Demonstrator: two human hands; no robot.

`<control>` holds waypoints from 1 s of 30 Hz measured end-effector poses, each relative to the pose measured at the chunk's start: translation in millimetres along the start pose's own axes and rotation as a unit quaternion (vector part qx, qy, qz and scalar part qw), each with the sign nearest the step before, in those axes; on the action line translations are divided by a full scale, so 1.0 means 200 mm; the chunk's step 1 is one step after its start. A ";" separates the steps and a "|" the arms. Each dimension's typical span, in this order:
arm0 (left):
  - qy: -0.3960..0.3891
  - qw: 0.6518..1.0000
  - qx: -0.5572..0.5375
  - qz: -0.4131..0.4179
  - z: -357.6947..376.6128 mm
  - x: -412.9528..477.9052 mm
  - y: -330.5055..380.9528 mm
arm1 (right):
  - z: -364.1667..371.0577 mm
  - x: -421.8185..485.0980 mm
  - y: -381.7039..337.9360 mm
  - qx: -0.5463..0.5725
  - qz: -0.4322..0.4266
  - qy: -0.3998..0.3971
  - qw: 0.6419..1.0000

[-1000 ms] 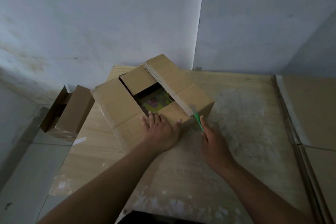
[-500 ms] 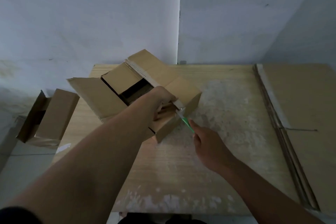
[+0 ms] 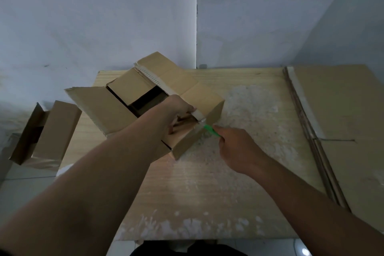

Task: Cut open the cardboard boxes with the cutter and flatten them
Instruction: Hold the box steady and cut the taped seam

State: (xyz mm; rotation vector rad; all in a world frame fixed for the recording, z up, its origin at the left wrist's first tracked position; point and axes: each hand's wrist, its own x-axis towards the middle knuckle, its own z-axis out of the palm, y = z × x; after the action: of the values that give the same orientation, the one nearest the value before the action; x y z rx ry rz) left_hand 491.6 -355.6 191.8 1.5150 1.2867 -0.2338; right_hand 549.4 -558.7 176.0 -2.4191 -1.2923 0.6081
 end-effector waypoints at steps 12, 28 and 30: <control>0.019 0.997 0.057 0.037 -0.03 -0.03 -0.03 | 0.15 -0.10 0.49 -0.014 0.222 0.029 0.975; 0.045 0.921 0.202 0.330 -0.08 -0.13 -0.33 | -0.03 0.39 -0.19 0.108 0.024 0.209 0.972; 0.058 0.905 0.326 0.266 -0.09 -0.11 -0.36 | -0.07 0.42 -0.18 0.223 0.129 0.215 0.942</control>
State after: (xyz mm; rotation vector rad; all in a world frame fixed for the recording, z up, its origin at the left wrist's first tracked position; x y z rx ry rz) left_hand 417.3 -365.9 172.8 2.4253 0.8589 -0.2301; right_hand 573.4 -470.6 187.4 -2.1787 -0.5903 0.3540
